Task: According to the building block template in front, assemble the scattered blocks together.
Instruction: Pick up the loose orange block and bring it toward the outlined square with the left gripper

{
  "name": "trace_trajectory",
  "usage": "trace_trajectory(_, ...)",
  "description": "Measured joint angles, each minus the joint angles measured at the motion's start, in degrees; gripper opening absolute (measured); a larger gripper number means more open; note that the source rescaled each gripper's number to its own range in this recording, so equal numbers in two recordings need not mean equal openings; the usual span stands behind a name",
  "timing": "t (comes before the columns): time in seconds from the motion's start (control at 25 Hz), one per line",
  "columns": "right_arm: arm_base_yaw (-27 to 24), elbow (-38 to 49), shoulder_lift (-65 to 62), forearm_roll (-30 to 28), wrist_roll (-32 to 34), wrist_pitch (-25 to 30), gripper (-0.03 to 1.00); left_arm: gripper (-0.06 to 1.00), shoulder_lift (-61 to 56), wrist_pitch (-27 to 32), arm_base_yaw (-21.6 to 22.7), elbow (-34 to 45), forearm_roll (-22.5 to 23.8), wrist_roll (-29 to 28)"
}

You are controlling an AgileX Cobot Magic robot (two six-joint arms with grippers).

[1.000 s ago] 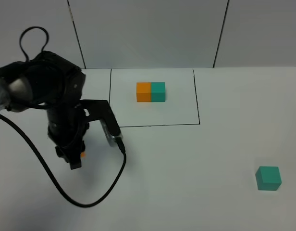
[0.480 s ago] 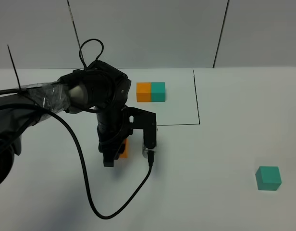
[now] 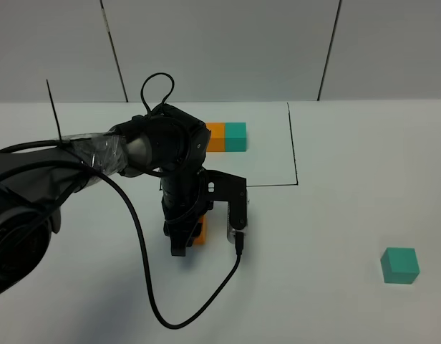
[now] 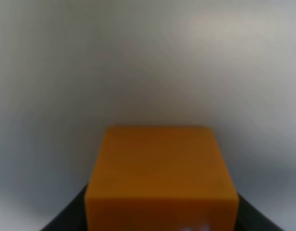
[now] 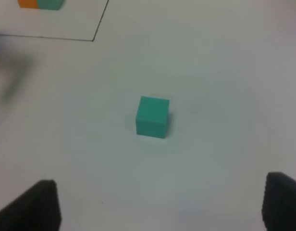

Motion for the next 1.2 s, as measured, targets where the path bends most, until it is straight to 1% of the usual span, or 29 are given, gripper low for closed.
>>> trace_trajectory(0.48, 0.00, 0.00, 0.00, 0.00, 0.00, 0.00, 0.72, 0.03, 0.06, -0.74, 0.00, 0.00, 0.18, 0.60)
trace_trajectory(0.52, 0.00, 0.00, 0.00, 0.00, 0.00, 0.00, 0.72, 0.07, 0.06, -0.74, 0.00, 0.00, 0.18, 0.46)
trace_trajectory(0.56, 0.00, 0.00, 0.00, 0.00, 0.00, 0.00, 0.72, 0.17, 0.06, -0.74, 0.00, 0.00, 0.18, 0.30)
trace_trajectory(0.6, 0.00, 0.00, 0.00, 0.00, 0.00, 0.00, 0.72, 0.28, 0.06, -0.74, 0.00, 0.00, 0.20, 0.01)
trace_trajectory(0.72, 0.00, 0.00, 0.00, 0.00, 0.00, 0.00, 0.72, 0.70, -0.12, -0.64, 0.00, 0.00, 0.20, -0.71)
trace_trajectory(0.8, 0.00, 0.00, 0.00, 0.00, 0.05, 0.00, 0.72, 0.90, -0.71, -0.56, 0.00, 0.00, 0.20, -0.98)
trace_trajectory(0.84, 0.00, 0.00, 0.00, 0.00, 0.05, 0.00, 0.72, 0.96, -1.15, -0.56, 0.00, 0.00, 0.20, -1.05)
trace_trajectory(0.92, 0.00, 0.00, 0.00, 0.00, 0.05, 0.00, 0.72, 1.00, -2.55, -0.53, 0.00, 0.00, 0.08, -1.59)
trace_trajectory(1.08, 0.00, 0.00, 0.00, 0.00, 0.05, 0.00, 0.72, 1.00, -6.92, -0.46, 0.00, 0.00, -1.04, -6.14)
trace_trajectory(1.16, 0.00, 0.00, 0.00, 0.00, 0.05, 0.00, 0.72, 1.00, -9.19, -0.42, 0.00, 0.00, -1.04, -10.87)
trace_trajectory(1.2, 0.00, 0.00, 0.00, 0.00, 0.05, 0.00, 0.72, 1.00, -10.33, -0.47, 0.05, 0.00, -0.97, -14.28)
